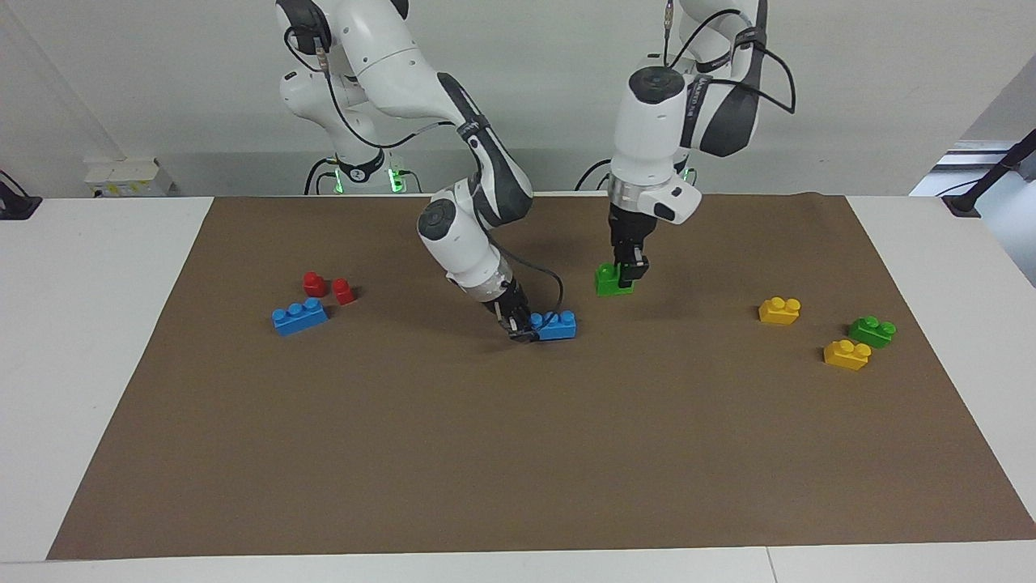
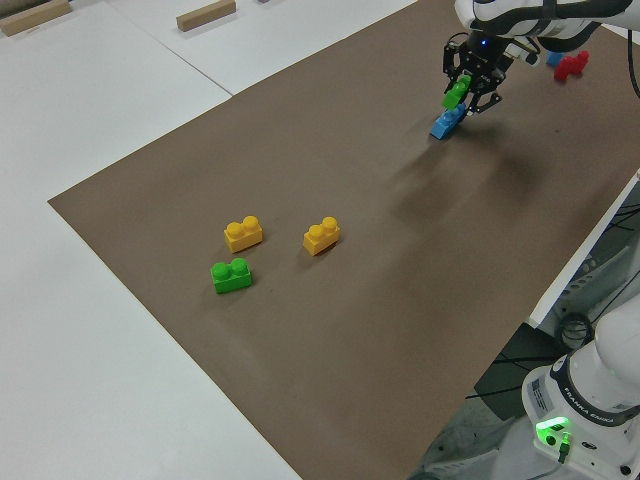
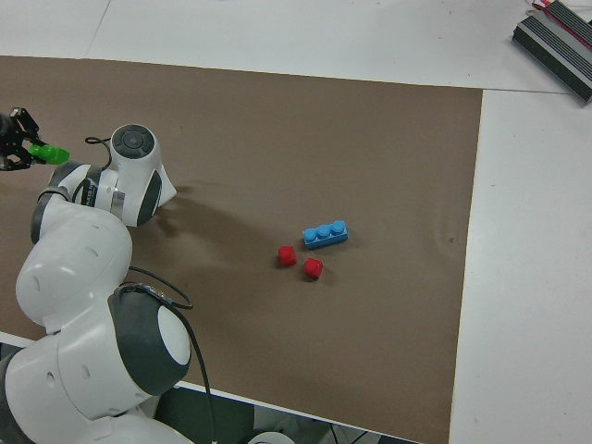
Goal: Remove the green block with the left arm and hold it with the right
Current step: 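Carry the green brick outward with the left gripper while the right gripper carries blue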
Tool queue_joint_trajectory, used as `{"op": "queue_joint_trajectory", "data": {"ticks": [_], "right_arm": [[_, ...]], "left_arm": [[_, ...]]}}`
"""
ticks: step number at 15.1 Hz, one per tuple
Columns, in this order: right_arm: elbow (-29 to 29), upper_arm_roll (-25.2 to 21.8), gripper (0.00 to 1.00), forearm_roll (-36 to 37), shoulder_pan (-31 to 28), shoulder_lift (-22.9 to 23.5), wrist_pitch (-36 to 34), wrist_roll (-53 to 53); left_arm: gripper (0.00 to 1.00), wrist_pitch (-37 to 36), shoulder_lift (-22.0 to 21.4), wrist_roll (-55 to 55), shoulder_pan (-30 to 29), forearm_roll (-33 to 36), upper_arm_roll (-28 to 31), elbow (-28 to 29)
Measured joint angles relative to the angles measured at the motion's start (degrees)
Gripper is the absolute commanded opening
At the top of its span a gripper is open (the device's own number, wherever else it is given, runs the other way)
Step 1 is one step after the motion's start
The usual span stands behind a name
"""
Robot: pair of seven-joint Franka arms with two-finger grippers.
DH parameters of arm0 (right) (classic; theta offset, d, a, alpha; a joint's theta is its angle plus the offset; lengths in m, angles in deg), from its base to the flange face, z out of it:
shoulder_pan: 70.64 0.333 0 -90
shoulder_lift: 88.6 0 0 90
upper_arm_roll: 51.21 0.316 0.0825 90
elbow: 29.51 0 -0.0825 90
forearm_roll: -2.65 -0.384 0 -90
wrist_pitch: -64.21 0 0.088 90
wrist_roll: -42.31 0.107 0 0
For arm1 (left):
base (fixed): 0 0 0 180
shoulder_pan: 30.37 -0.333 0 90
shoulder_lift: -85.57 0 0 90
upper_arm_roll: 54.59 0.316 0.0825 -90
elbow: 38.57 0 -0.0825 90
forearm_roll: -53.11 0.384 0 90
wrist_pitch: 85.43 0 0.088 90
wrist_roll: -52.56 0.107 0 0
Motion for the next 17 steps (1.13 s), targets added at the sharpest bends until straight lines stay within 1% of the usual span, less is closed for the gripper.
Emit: {"op": "queue_joint_trajectory", "data": {"ticks": [2, 4, 5, 6, 9, 11, 14, 17], "right_arm": [[1.2, -0.3, 0.0, 1.4, -6.5, -3.2, -9.5, -6.3], [2.4, -0.6, 0.0, 4.2, -15.0, -6.4, -19.6, -13.2], [2.7, -0.7, 0.0, 6.3, -19.8, -7.9, -23.9, -17.3], [2.7, -0.7, 0.0, 8.2, -23.6, -8.7, -26.3, -20.7], [2.0, -0.7, 0.0, 10.1, -33.6, -8.2, -27.7, -30.2], [1.4, -0.7, 0.0, 10.1, -37.2, -6.1, -27.7, -34.3], [1.3, -0.5, 0.0, 10.1, -37.9, -3.4, -26.8, -36.1], [1.3, 0.0, 0.0, 10.1, -37.7, -2.0, -25.0, -36.1]], "left_arm": [[0.0, -2.3, -1.9, 9.9, -5.1, -2.6, 0.2, -0.2], [0.0, -3.9, -2.8, 18.9, -10.0, -4.6, 0.4, -0.6], [0.0, -4.2, -2.8, 23.9, -12.5, -5.2, 0.5, -0.7], [0.0, -4.3, -2.8, 28.5, -14.6, -5.8, 0.5, -0.6], [0.0, -4.7, -2.4, 42.5, -20.5, -7.6, 0.6, -0.5], [0.0, -4.8, -1.3, 50.0, -23.0, -7.7, 0.6, -0.1], [0.0, -2.7, 2.2, 59.2, -26.4, -7.8, 0.6, -0.1], [0.0, 2.5, 6.7, 63.3, -29.0, -7.8, 0.6, -0.2]]}}
